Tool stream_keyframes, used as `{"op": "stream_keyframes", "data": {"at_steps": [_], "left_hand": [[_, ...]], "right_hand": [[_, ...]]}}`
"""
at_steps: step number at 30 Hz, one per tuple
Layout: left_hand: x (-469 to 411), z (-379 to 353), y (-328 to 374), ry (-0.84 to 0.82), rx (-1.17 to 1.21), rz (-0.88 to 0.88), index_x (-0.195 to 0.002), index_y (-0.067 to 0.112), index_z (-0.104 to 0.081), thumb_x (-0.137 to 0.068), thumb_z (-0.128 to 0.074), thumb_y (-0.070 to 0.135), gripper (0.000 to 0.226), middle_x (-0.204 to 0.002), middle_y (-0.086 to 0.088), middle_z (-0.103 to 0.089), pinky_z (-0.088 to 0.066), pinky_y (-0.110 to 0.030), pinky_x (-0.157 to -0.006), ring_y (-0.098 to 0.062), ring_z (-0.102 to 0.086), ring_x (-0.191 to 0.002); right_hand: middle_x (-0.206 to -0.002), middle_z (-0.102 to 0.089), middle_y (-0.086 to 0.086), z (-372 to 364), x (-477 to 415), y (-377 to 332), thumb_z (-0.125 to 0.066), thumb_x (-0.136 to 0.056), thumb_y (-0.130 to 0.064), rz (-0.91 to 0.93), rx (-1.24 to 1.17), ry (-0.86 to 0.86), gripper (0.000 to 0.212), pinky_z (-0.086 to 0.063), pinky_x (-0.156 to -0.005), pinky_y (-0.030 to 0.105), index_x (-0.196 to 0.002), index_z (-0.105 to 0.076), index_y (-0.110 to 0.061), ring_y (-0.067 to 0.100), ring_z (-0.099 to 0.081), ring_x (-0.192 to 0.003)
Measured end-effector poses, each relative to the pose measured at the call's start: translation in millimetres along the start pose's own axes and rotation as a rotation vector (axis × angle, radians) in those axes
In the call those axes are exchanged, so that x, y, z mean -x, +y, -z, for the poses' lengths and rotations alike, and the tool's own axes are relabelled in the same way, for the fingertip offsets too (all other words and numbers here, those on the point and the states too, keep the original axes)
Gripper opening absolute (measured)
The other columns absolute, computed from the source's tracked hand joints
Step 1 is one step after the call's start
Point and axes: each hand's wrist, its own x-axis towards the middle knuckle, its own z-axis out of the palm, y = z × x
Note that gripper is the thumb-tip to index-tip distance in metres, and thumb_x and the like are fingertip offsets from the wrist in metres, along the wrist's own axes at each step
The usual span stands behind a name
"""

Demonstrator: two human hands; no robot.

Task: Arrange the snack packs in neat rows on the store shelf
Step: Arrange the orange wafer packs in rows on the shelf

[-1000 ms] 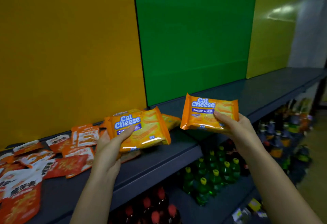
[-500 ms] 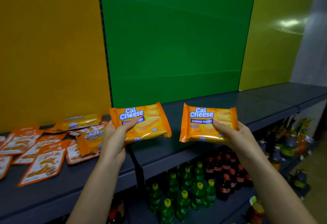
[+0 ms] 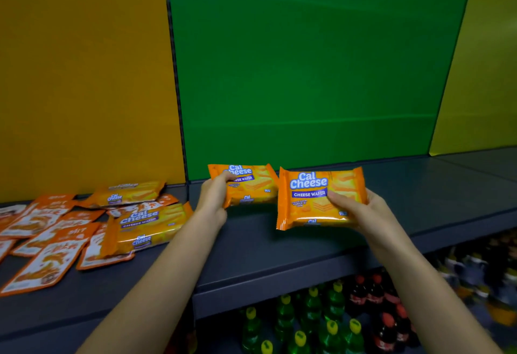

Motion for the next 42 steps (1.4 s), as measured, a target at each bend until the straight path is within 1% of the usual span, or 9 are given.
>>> {"op": "stream_keyframes", "data": {"at_steps": [5, 15, 20, 23, 26, 32, 35, 39, 42], "left_hand": [[-42, -10, -4, 0.005, -0.063, 0.075, -0.095, 0.005, -0.052, -0.085, -0.058, 0.004, 0.011, -0.070, -0.011, -0.059, -0.046, -0.020, -0.030, -0.012, -0.057, -0.030], [-93, -1, -8, 0.092, -0.260, 0.083, -0.113, -0.003, -0.049, -0.084, -0.062, -0.001, 0.032, -0.072, -0.014, -0.057, -0.044, -0.025, -0.026, -0.012, -0.054, -0.025], [-95, 7, 1, 0.171, -0.420, 0.050, -0.121, -0.011, -0.045, -0.082, -0.066, 0.001, 0.046, -0.114, -0.026, -0.062, -0.039, -0.021, -0.023, -0.017, -0.054, -0.028], [-88, 9, 8, 0.178, -0.516, 0.045, -0.129, -0.011, -0.040, -0.083, -0.066, 0.005, 0.055, -0.119, -0.026, -0.060, -0.035, -0.017, -0.022, -0.012, -0.051, -0.025], [-84, 9, 13, 0.197, -0.625, 0.029, -0.131, -0.011, -0.039, -0.083, -0.066, 0.005, 0.057, -0.124, -0.025, -0.057, -0.040, -0.022, -0.038, -0.020, -0.055, -0.065], [-88, 14, 15, 0.264, -0.698, 0.026, -0.127, -0.011, -0.044, -0.080, -0.070, 0.007, 0.057, -0.126, -0.022, -0.055, -0.044, -0.033, -0.077, -0.033, -0.056, -0.113], [-94, 20, 14, 0.297, -0.774, 0.002, -0.127, -0.009, -0.045, -0.076, -0.075, 0.011, 0.062, -0.131, -0.022, -0.052, -0.043, -0.039, -0.094, -0.035, -0.050, -0.119], [-93, 21, 13, 0.311, -0.889, -0.076, -0.126, -0.006, -0.047, -0.080, -0.072, 0.018, 0.057, -0.131, -0.020, -0.053, -0.042, -0.038, -0.096, -0.034, -0.050, -0.120], [-85, 25, 19, 0.315, -0.970, -0.167, -0.108, 0.000, -0.059, -0.084, -0.066, 0.021, 0.032, -0.113, -0.015, -0.061, -0.042, -0.037, -0.096, -0.030, -0.052, -0.113]], "right_hand": [[-0.102, -0.071, 0.007, -19, -30, 10, -0.072, -0.076, -0.019, -0.028, 0.043, -0.085, 0.037, -0.049, -0.070, 0.026, -0.111, -0.060, -0.011, 0.019, -0.068, -0.088], [-0.102, -0.072, 0.006, -57, -72, 42, -0.077, -0.072, -0.022, -0.086, 0.189, -0.252, 0.040, -0.053, -0.090, 0.037, -0.108, -0.064, -0.010, 0.020, -0.069, -0.093], [-0.111, -0.065, 0.005, -73, -81, 43, -0.073, -0.074, -0.038, -0.015, 0.495, -0.213, 0.048, -0.048, -0.094, 0.038, -0.110, -0.058, -0.011, 0.022, -0.062, -0.104], [-0.119, -0.061, 0.009, -81, -81, 39, -0.065, -0.078, -0.050, 0.033, 0.711, -0.237, 0.056, -0.044, -0.095, 0.037, -0.114, -0.054, -0.009, 0.027, -0.056, -0.113], [-0.124, -0.059, 0.011, -88, -83, 39, -0.057, -0.078, -0.060, 0.064, 0.868, -0.271, 0.064, -0.042, -0.095, 0.036, -0.117, -0.050, -0.009, 0.030, -0.053, -0.116], [-0.128, -0.054, 0.013, -101, -81, 37, -0.052, -0.081, -0.060, 0.119, 0.950, -0.278, 0.067, -0.040, -0.093, 0.036, -0.121, -0.044, -0.007, 0.033, -0.050, -0.119], [-0.130, -0.053, 0.014, -107, -77, 38, -0.050, -0.083, -0.059, 0.137, 0.962, -0.264, 0.068, -0.040, -0.093, 0.038, -0.123, -0.042, -0.006, 0.034, -0.049, -0.120], [-0.130, -0.052, 0.014, -111, -71, 37, -0.046, -0.085, -0.061, 0.176, 1.052, -0.262, 0.066, -0.042, -0.090, 0.038, -0.121, -0.043, -0.005, 0.035, -0.049, -0.120], [-0.131, -0.050, 0.013, -110, -69, 36, -0.042, -0.083, -0.066, 0.203, 1.112, -0.266, 0.071, -0.041, -0.091, 0.039, -0.122, -0.043, -0.007, 0.034, -0.049, -0.120]]}}
